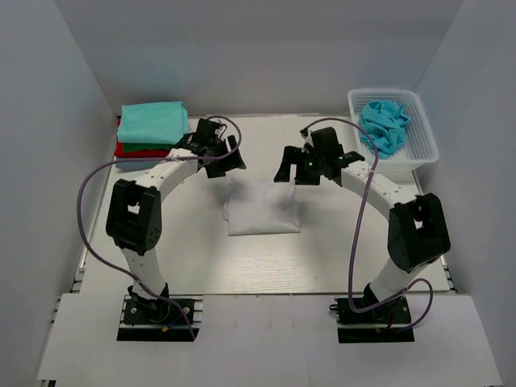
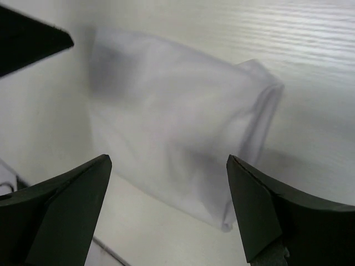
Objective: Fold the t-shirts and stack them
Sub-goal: Fold the long partially folded tshirt into a neat square
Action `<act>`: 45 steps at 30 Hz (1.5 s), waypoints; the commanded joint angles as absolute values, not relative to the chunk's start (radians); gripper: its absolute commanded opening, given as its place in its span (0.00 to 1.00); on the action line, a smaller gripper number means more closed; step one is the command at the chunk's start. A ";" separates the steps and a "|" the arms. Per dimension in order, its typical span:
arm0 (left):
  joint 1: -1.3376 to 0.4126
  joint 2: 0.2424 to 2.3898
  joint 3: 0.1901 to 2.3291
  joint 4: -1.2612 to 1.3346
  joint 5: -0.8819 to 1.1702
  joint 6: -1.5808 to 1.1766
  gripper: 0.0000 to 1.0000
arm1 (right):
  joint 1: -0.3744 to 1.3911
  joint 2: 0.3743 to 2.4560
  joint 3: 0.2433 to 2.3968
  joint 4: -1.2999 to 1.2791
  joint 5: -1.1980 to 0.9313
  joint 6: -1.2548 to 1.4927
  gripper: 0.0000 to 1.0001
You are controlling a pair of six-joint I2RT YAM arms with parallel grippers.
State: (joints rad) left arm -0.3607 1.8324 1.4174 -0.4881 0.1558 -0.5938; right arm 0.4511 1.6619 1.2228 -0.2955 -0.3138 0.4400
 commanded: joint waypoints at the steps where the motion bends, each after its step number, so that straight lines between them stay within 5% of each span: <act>1: -0.374 1.916 1.479 -0.561 0.106 -0.554 0.82 | 0.419 1.735 1.293 -0.416 -0.117 0.471 0.90; 5: -0.374 1.974 1.522 -0.586 0.106 -0.554 0.69 | 0.396 1.862 1.403 -0.461 -0.133 0.462 0.90; 12: -0.383 1.988 1.522 -0.565 0.086 -0.554 0.40 | 0.379 1.992 1.505 -0.416 -0.173 0.451 0.61; 17: -0.383 1.997 1.543 -0.577 0.086 -0.563 0.03 | 0.376 2.026 1.535 -0.407 -0.190 0.460 0.17; 20: -0.383 1.982 1.543 -0.577 0.086 -0.563 0.00 | 0.376 2.013 1.529 -0.399 -0.193 0.459 0.00; 32: -0.383 1.640 1.276 -0.463 0.064 -0.584 0.00 | 0.380 1.850 1.408 -0.328 -0.264 0.420 0.00; 45: -0.360 1.787 1.281 -0.430 -0.003 -0.623 0.00 | 0.380 2.029 1.532 -0.288 -0.278 0.414 0.00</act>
State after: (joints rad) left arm -0.3649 1.7451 1.2480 -0.4507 0.0364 -0.6113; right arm 0.3817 1.9862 1.4563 -0.2970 -0.2996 0.4335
